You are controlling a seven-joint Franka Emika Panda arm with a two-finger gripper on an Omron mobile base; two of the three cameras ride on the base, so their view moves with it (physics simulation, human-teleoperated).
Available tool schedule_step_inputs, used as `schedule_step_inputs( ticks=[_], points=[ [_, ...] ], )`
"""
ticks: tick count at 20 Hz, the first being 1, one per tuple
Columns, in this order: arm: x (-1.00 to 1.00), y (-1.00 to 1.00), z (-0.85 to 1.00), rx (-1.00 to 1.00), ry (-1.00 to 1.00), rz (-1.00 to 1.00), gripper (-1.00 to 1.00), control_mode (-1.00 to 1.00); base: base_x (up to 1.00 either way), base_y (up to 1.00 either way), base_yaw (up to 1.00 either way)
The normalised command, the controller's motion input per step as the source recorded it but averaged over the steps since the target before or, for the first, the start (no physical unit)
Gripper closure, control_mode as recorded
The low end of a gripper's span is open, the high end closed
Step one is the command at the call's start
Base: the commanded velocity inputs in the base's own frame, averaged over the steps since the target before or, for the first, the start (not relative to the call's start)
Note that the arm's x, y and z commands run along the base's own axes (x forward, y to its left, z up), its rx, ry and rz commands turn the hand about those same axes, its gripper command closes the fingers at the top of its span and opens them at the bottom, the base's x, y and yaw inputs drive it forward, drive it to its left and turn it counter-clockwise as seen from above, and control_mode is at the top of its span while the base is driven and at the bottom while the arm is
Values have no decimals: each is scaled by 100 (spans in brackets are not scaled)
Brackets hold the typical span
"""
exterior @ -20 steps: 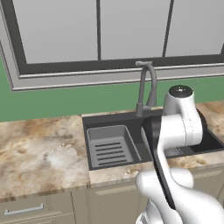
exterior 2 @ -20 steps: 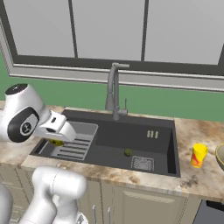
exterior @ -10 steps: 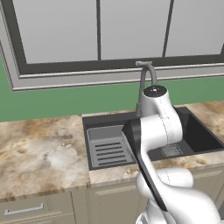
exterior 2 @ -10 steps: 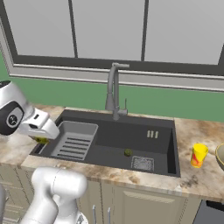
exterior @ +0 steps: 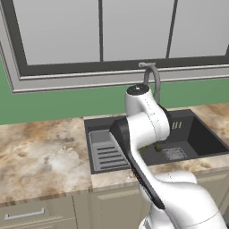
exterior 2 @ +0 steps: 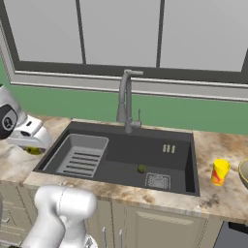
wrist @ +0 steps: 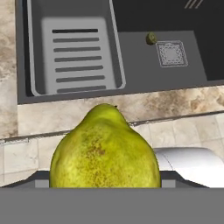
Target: Remove the pear and kiwi from the sink. Then move the bowl and cup from the counter to the sink for washing.
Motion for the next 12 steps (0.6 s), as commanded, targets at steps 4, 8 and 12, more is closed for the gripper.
schedule_step_inputs(
  ticks=[4,8,12],
  points=[
    [21,43,-4,7,0,3,100,-100,0,0,0],
    [20,42,-9,10,3,4,100,-100,0,0,0],
    [25,44,-9,10,1,3,100,-100,0,0,0]
  ],
)
